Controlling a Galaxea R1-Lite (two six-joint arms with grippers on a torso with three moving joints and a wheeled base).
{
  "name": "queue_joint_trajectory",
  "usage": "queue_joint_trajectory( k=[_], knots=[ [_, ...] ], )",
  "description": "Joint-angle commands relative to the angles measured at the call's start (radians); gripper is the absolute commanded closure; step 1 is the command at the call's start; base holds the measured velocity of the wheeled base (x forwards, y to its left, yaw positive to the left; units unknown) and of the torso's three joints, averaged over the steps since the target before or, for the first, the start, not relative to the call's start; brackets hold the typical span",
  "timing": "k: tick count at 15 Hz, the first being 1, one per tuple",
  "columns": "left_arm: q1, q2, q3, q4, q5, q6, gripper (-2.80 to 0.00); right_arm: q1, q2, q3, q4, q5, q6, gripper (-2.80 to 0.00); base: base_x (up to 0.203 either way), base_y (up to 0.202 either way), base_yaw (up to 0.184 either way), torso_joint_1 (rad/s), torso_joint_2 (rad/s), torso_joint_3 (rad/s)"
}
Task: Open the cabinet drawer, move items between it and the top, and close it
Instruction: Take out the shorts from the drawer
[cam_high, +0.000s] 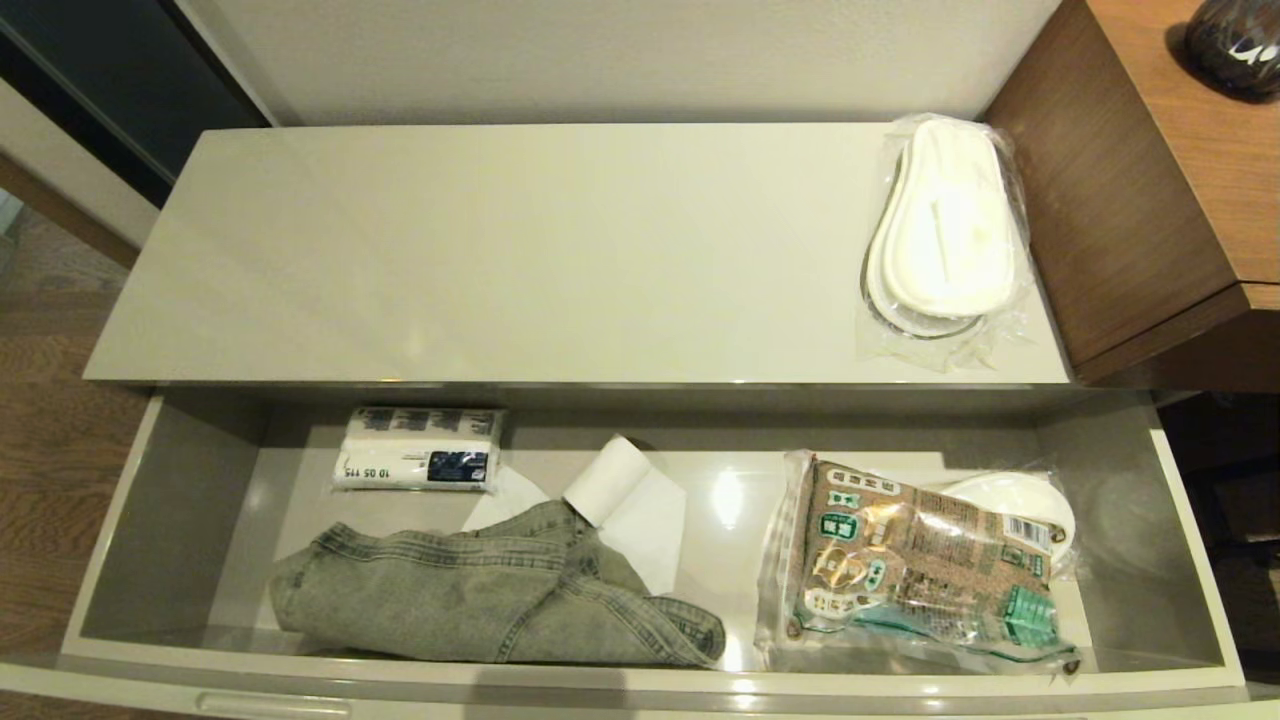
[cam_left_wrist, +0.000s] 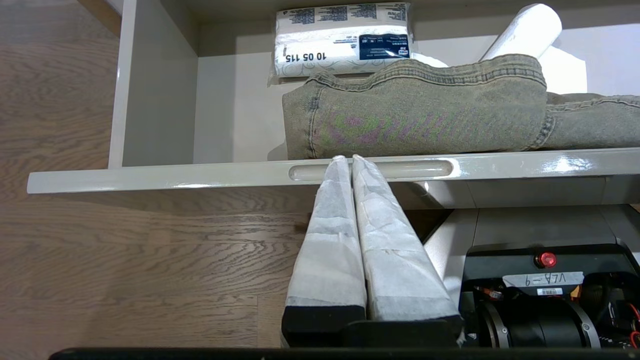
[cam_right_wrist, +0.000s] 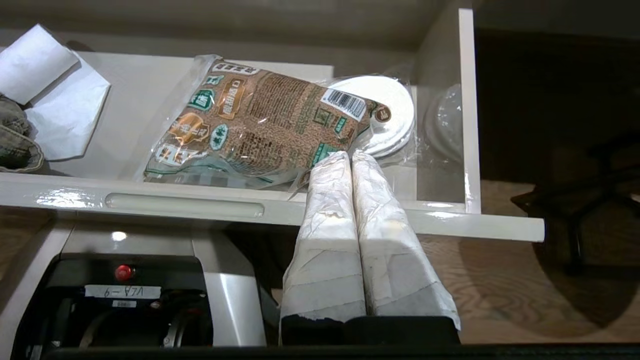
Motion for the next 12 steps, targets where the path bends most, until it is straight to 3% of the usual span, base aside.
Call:
queue_joint_trajectory(
  k=[1, 12],
  knots=[
    [0.000, 0.001, 0.000, 0.000, 0.000, 0.002, 0.00, 0.000, -0.007, 0.005, -0.003, -0.001, -0.002, 0.00, 0.000, 0.000, 0.000, 0.000, 0.00, 0.000],
    [0.000, 0.004, -0.028, -0.001, 0.004, -0.008, 0.00, 0.000, -0.007, 0.006, -0.003, -0.009, 0.057, 0.00, 0.000, 0.000, 0.000, 0.000, 0.00, 0.000]
  ],
)
